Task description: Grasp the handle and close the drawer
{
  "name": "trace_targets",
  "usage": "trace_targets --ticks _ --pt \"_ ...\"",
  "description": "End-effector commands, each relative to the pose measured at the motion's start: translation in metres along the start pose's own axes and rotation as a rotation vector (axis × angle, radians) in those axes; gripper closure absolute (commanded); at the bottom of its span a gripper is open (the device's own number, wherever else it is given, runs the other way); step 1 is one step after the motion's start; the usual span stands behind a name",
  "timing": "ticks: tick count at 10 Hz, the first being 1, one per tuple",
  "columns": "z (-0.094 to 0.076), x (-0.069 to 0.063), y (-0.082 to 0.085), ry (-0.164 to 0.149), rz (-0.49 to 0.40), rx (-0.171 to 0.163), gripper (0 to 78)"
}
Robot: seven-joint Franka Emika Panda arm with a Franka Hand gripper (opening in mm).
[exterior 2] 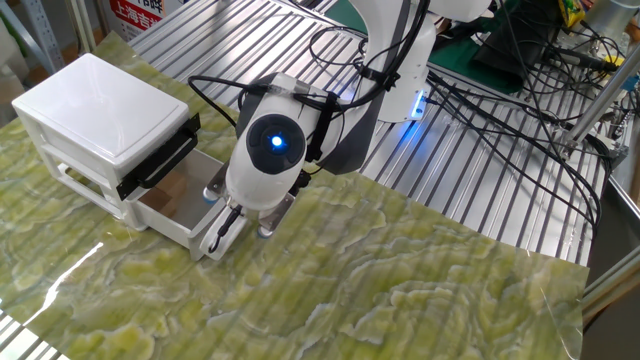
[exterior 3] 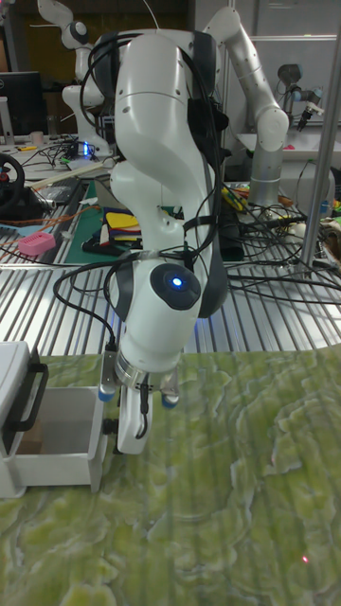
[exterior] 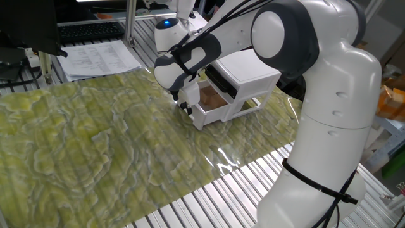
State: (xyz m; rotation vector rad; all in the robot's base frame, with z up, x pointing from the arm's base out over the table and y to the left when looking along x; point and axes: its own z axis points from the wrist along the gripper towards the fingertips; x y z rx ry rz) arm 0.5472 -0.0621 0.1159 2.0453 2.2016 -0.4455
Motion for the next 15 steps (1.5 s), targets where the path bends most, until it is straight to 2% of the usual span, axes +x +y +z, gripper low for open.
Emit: trace_targets --ticks 1,13,14,15 --pt "-0.004 0.001 0.000 -0.011 0.014 -0.001 76.4" --pt "-0.004 0.001 0.000 -0.011 0.014 -0.001 76.4" --pt "-0.014 -0.003 -0.001 0.023 0.046 -0.009 76.4" --pt "-0.015 -0.004 -0.001 0.031 0.047 -0.010 76.4"
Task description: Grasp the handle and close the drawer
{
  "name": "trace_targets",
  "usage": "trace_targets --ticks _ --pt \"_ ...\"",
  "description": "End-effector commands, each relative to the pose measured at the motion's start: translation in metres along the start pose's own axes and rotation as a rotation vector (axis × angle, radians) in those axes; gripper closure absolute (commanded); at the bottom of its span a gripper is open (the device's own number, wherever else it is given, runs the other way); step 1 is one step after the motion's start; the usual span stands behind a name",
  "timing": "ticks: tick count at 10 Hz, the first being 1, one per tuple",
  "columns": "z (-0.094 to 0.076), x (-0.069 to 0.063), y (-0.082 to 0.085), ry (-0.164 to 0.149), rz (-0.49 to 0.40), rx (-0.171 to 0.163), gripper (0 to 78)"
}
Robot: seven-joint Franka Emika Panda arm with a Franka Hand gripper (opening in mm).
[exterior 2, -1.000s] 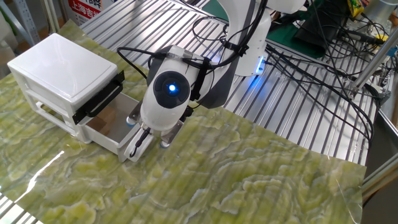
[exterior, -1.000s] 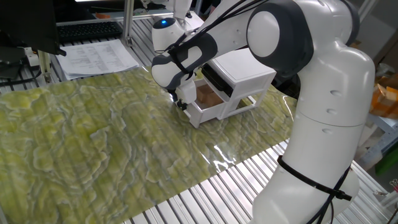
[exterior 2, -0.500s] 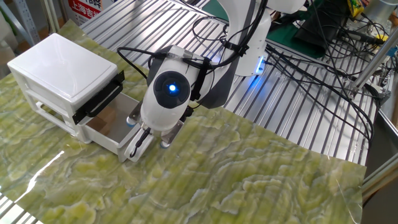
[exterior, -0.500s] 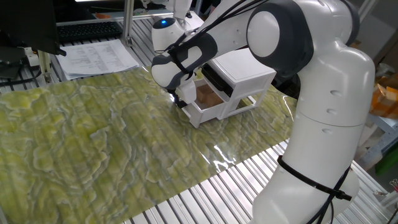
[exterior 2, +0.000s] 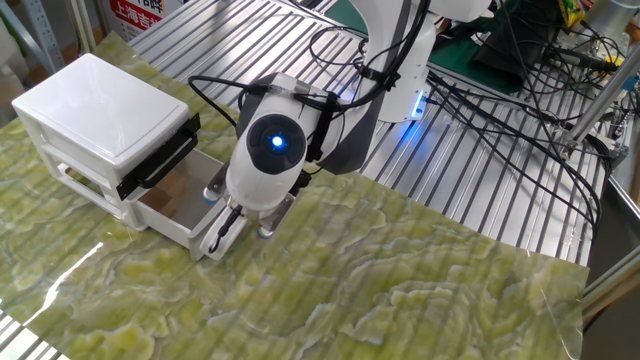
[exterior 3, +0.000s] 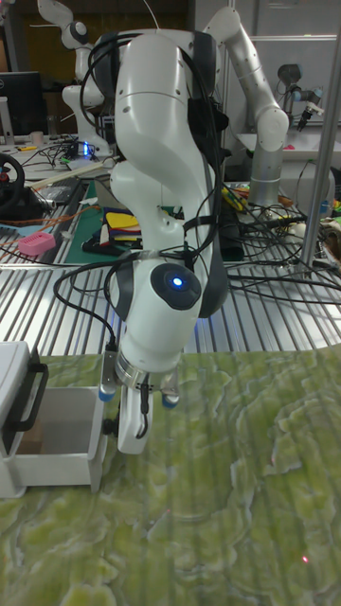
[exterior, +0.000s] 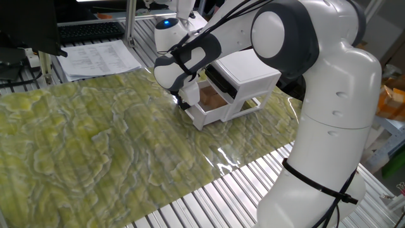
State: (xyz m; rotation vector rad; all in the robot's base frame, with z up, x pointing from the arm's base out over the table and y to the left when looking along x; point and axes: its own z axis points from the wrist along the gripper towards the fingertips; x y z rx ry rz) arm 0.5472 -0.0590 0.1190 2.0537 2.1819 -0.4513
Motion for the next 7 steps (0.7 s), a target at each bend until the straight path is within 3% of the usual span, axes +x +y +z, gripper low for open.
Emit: trace_targets --ticks 1,7 --pt "-0.0122 -0.0076 -0.0003 0.040 0.036 -0.009 76.4" --pt "-0.0059 -0.0171 0.0010 0.045 0.034 -0.012 76.4"
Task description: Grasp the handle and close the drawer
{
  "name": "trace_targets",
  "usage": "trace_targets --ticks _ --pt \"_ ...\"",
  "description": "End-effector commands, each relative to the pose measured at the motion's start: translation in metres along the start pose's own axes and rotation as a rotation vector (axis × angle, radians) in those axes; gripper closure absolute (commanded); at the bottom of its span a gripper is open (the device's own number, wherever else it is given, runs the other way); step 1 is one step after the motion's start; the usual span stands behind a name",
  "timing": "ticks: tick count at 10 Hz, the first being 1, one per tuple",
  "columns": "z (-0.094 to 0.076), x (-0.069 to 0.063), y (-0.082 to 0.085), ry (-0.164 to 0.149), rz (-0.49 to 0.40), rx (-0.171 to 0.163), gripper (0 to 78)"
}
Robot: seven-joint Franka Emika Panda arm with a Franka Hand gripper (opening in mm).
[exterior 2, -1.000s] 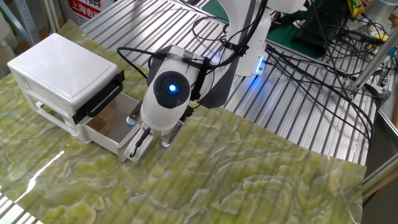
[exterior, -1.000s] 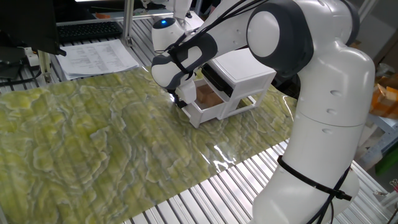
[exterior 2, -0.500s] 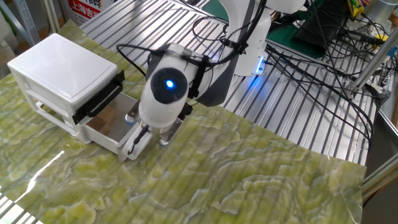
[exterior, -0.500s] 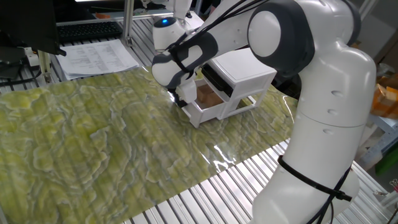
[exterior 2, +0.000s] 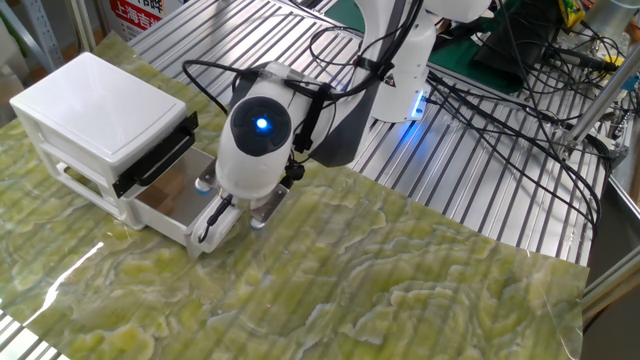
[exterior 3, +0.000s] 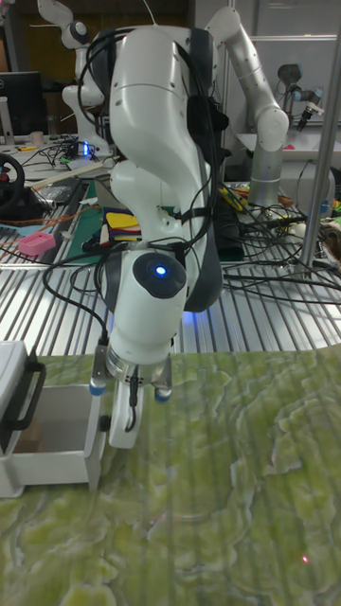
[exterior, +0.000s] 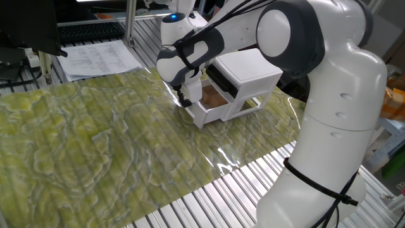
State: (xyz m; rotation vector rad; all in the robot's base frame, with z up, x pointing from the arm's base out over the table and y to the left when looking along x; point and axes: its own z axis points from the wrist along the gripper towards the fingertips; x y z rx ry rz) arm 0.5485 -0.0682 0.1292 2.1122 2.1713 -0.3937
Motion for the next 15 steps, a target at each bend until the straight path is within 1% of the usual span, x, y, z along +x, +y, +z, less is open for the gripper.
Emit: trace_targets --ticks 1,2,3,5,12,15 --pt "0.002 -0.006 0.002 -0.004 0.003 -0.004 76.4" --pt "0.005 -0.009 0.002 -0.013 0.006 -0.003 76.4" --pt "0.005 -0.009 0.002 -0.013 0.006 -0.003 76.4" --pt "0.007 -0.010 0.003 -0.032 0.010 0.001 76.4" --pt "0.016 -0.022 0.004 -0.041 -0.008 0.000 76.4" --pt "0.017 -0.023 0.004 -0.041 -0.008 0.000 76.4"
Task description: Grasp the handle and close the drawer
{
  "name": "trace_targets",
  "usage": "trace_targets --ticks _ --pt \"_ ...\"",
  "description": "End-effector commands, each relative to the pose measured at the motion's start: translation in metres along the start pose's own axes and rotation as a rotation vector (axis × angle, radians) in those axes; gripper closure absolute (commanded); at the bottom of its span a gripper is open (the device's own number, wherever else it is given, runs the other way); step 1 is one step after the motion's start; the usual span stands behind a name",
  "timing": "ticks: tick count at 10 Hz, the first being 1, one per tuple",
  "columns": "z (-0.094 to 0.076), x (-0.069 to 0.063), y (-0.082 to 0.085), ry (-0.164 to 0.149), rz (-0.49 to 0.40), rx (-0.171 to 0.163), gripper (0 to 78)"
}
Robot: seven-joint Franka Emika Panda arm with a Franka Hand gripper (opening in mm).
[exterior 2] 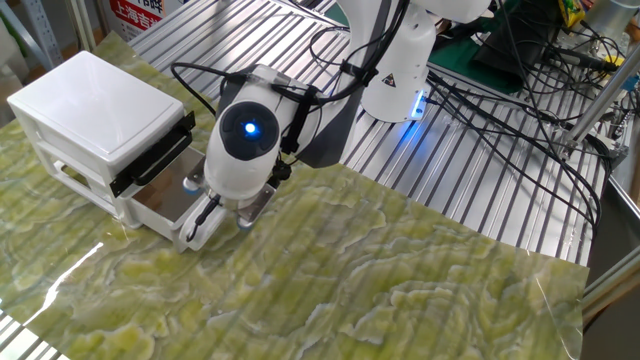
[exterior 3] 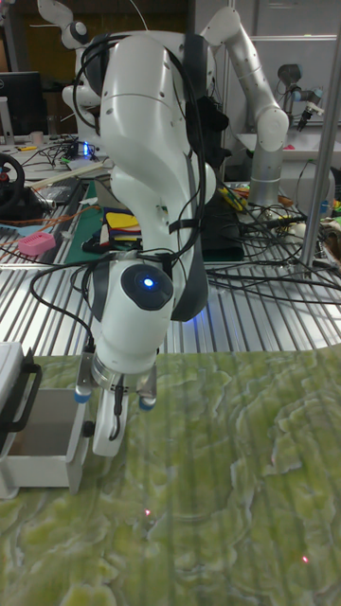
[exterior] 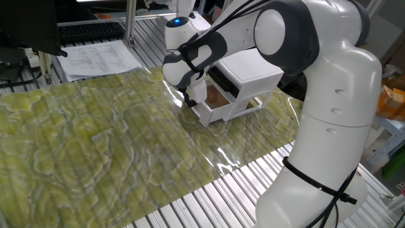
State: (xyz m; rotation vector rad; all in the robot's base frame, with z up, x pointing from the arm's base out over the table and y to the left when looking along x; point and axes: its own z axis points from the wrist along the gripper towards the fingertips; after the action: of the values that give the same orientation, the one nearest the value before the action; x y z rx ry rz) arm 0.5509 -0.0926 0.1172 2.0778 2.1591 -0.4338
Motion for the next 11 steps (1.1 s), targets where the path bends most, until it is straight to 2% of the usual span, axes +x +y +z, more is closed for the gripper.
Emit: trace_targets --ticks 1,11 --pt "0.0001 -0.0022 0.0003 -0.001 0.000 -0.001 76.4" --pt "-0.0020 -0.0078 -0.0014 0.024 -0.027 -0.003 76.4"
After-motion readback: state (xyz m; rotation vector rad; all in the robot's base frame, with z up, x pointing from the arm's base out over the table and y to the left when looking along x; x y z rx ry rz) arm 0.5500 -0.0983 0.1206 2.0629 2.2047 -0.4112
